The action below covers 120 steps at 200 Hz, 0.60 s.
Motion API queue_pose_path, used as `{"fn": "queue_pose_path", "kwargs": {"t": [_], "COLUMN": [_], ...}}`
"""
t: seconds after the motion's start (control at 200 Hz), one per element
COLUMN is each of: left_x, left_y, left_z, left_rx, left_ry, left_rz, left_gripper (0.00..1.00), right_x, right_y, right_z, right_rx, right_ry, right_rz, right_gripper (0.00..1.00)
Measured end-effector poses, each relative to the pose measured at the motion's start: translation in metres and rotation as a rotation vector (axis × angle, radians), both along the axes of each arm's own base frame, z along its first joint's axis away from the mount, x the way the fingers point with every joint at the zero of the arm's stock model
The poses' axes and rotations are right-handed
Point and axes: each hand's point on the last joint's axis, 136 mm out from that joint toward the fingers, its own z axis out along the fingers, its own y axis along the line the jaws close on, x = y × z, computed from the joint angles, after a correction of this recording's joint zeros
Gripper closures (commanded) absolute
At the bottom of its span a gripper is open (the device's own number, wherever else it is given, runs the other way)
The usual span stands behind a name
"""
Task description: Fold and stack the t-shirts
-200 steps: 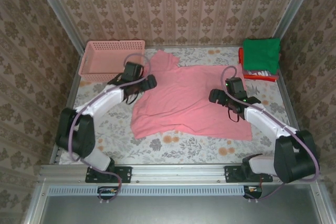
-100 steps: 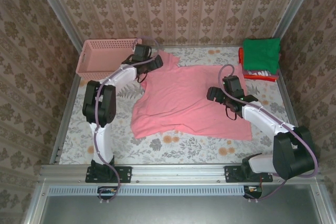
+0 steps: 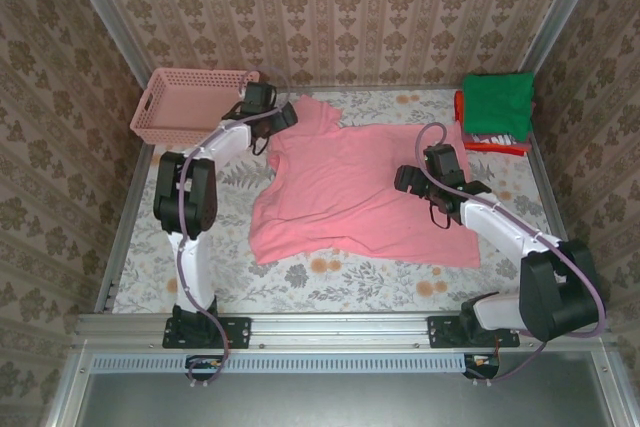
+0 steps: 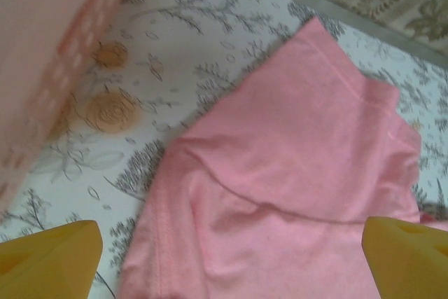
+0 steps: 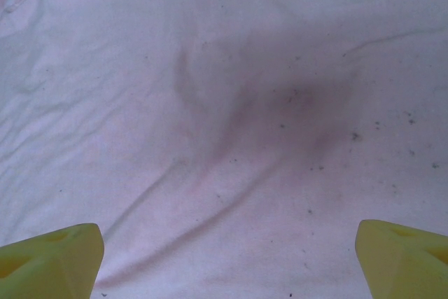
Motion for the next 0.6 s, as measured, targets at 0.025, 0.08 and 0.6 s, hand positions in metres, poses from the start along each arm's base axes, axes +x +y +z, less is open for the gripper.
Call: {"fn": "queue_pose_path", "kwargs": {"t": [0.025, 0.08, 0.6], "left_x": [-0.005, -0.016, -0.047], "left_y": [-0.005, -0.015, -0.06], "left_z": [0.0, 0.001, -0.04], "left_rx": [0.009, 0.026, -0.047], "left_ry": [0.0, -0.004, 0.098], "left_rz": [-0.013, -0.041, -0.162], "left_gripper": [0.03, 0.03, 0.28], "right_x": [0.001, 0.002, 0.025], "right_y": [0.0, 0.001, 0.031], "right_z": [-0.002, -0.009, -0.041], "right_rx": [-0.001, -0.001, 0.115], "right_ry": [0.005, 0.023, 0.126], "right_rz": [0.001, 0.001, 0.044], "right_gripper": [0.06, 0.07, 0.17]}}
